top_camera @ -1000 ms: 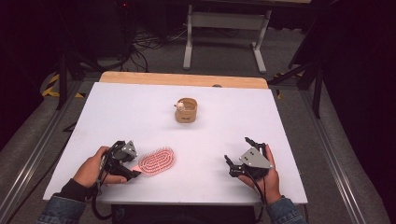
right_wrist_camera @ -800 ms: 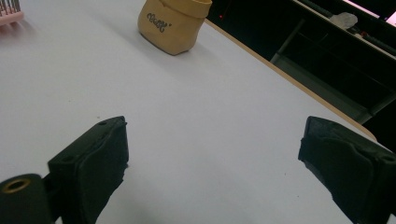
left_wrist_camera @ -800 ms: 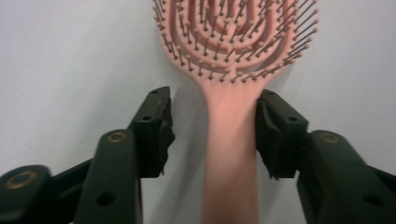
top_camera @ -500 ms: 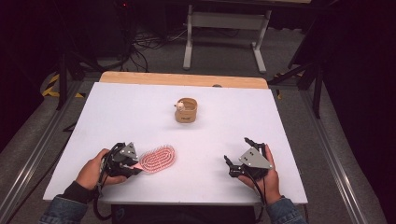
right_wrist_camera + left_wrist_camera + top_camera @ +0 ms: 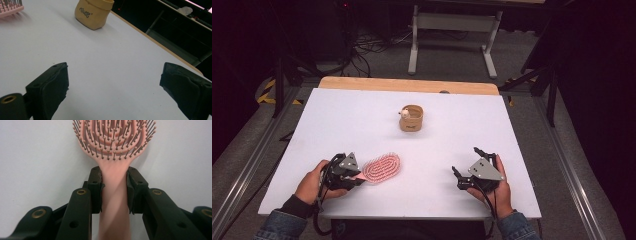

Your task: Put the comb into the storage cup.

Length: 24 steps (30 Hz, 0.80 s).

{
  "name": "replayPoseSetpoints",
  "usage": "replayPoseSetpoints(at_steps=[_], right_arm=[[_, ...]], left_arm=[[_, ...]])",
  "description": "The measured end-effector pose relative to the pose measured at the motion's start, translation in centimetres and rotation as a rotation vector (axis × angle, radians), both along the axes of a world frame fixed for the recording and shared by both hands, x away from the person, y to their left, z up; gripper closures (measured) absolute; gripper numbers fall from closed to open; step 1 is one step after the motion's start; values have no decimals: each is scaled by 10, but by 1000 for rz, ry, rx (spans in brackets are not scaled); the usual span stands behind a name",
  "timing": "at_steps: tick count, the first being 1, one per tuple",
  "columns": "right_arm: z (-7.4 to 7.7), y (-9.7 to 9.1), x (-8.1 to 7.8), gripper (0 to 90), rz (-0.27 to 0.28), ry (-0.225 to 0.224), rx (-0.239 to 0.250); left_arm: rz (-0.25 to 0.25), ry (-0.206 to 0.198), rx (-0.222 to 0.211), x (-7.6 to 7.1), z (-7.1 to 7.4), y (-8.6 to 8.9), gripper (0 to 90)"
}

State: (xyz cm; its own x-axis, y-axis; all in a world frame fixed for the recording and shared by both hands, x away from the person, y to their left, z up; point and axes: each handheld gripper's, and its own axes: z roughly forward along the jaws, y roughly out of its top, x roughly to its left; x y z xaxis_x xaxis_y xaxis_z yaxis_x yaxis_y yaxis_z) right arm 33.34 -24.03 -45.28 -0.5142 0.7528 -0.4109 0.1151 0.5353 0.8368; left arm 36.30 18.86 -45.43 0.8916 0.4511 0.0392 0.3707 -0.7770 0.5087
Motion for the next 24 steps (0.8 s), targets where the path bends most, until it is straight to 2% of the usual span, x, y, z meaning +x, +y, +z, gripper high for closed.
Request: replayPoseSetpoints(at_steps=[5,7,8,10,11,12,13,16,19,21,22,23,24], right_arm=[[0,0,0,82,1,0,2],[0,0,0,82,2,1,4],[0,0,1,82,2,1,5],[0,0,0,82,1,0,13],[0,0,0,82,1,-1,14],[0,0,0,82,2,-1,16],[0,0,0,82,1,-1,18],[1,-1,1,81,4,1,35],[3,-1,1,79,9,-2,50],[3,-1,1,79,11,-3,55],[4,0,1,76,15,1,74],[4,0,1,76,15,1,74],[6,0,1,72,21,4,98]], left_arm=[[15,-35,-15,0,0,1,697],[28,-75,-29,-2,2,1,698],[28,-75,-29,-2,2,1,698],[60,-130,-63,-3,5,2,698],[60,-130,-63,-3,5,2,698],[78,-158,-79,-4,5,3,698],[78,-158,-79,-4,5,3,698],[108,-212,-101,-6,8,3,698],[132,-266,-140,-8,11,4,698],[136,-278,-152,-9,12,4,698],[147,-302,-169,-10,13,4,699],[147,-302,-169,-10,13,4,698],[154,-328,-192,-11,13,3,699]])
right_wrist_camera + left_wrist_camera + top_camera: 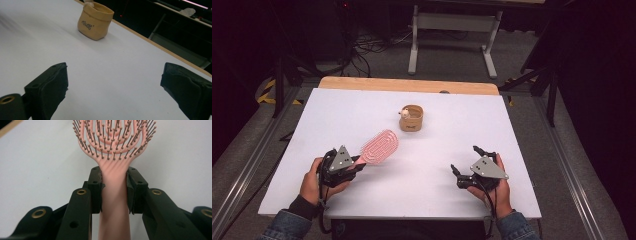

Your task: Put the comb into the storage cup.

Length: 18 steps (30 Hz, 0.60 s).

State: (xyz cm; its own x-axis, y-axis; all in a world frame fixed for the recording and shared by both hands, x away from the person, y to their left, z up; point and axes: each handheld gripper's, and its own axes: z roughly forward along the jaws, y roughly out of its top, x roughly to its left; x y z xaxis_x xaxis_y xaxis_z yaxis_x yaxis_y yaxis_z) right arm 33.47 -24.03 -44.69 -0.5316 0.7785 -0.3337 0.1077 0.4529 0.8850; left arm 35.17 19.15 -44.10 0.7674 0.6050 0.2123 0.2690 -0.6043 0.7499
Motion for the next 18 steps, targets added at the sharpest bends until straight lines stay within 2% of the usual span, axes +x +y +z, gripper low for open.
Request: replayPoseSetpoints(at_steps=[1,4,7,9,10,11,12,13,14,15,18], right_arm=[[0,0,0,72,0,0,0],[3,3,1,61,19,11,36],[8,7,5,61,12,50,77],[13,9,6,63,16,59,94],[13,9,6,63,16,59,94],[16,11,6,65,27,59,117],[18,13,7,66,33,62,128],[19,14,7,67,40,62,133],[21,17,8,68,50,63,138],[22,19,8,69,57,62,142],[25,26,9,70,74,62,155]], left_arm=[[0,0,0,0,0,0,699],[8,-32,-36,-2,1,-1,698],[16,-59,-69,-4,2,-2,698],[28,-79,-93,-4,3,-3,699],[29,-86,-97,-4,4,-3,699],[37,-107,-113,-5,4,-5,698],[36,-112,-121,-5,4,-6,698],[36,-112,-121,-5,4,-6,698],[37,-138,-124,-6,5,-10,699],[37,-138,-124,-6,5,-10,698],[38,-168,-147,-8,5,-18,698]])
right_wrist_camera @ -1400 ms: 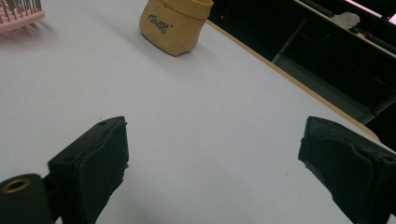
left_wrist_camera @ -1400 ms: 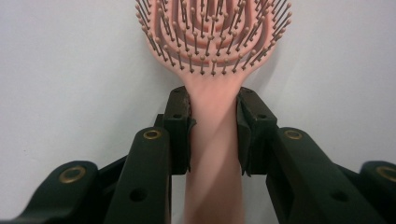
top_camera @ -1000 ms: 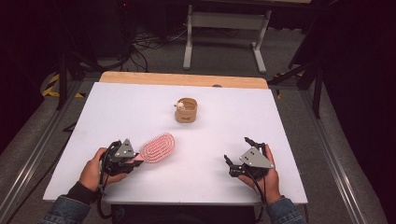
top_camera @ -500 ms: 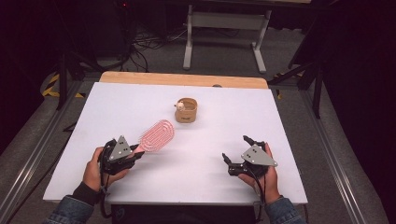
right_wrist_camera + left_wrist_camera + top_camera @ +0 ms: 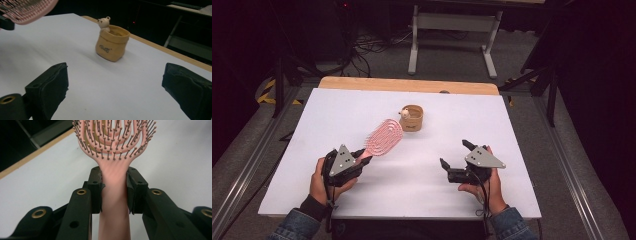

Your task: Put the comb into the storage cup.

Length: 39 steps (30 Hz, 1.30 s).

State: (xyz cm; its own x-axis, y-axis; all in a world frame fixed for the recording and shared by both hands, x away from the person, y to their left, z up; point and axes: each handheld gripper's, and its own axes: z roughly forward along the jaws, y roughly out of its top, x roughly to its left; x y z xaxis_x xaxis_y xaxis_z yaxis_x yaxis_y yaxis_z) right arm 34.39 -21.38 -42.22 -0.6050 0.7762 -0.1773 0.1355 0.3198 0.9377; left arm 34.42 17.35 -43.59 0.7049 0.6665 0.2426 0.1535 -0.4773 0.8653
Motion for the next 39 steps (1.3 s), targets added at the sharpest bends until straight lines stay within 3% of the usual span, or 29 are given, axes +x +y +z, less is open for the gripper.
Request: replayPoseSetpoints(at_steps=[6,14,22,25,30,32,35,36,39], right_arm=[[10,28,3,73,75,5,47],[20,61,7,68,181,66,123],[22,77,14,68,210,121,169],[22,78,15,76,211,128,182],[21,75,16,181,189,136,242],[20,71,16,300,181,135,279],[21,70,15,367,172,135,299],[20,68,14,474,180,142,331],[20,68,11,537,204,138,367]], left_arm=[[-12,-34,-26,0,-1,-19,698],[-29,-72,-49,0,-3,-45,699],[-53,-98,-52,-4,-5,-61,698],[-74,-110,-31,-7,-7,-70,699],[-98,-116,-18,-10,-9,-78,699],[-104,-118,-9,-12,-10,-80,699],[-108,-111,-4,-12,-11,-81,699],[-110,-111,3,-11,-12,-82,699],[-112,-122,20,-13,-13,-84,699]])
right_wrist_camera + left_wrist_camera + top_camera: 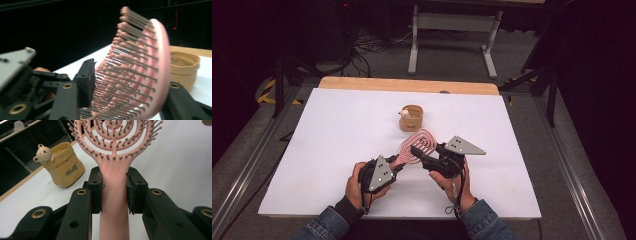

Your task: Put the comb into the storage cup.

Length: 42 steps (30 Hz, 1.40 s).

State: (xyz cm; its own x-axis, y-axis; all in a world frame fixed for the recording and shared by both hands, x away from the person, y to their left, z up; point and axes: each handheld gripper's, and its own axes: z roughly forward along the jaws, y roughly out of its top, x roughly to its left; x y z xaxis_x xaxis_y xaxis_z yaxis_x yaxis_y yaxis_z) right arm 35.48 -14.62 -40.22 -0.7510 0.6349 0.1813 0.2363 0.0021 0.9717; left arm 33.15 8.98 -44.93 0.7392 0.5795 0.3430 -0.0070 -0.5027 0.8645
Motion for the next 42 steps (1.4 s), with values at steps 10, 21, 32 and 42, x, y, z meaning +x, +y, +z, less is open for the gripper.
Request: replayPoseSetpoints(at_steps=[10,21,32,42], right_arm=[[3,7,-15,621,70,-75,-10],[7,2,-20,628,81,-122,-19],[12,-6,-21,630,68,-163,-20],[21,-17,-22,632,40,-216,-13]], left_arm=[[-2,-29,23,-2,-2,-3,698],[-31,-33,14,0,1,2,659],[-53,-12,24,5,1,9,586],[-57,25,12,12,1,21,462]])
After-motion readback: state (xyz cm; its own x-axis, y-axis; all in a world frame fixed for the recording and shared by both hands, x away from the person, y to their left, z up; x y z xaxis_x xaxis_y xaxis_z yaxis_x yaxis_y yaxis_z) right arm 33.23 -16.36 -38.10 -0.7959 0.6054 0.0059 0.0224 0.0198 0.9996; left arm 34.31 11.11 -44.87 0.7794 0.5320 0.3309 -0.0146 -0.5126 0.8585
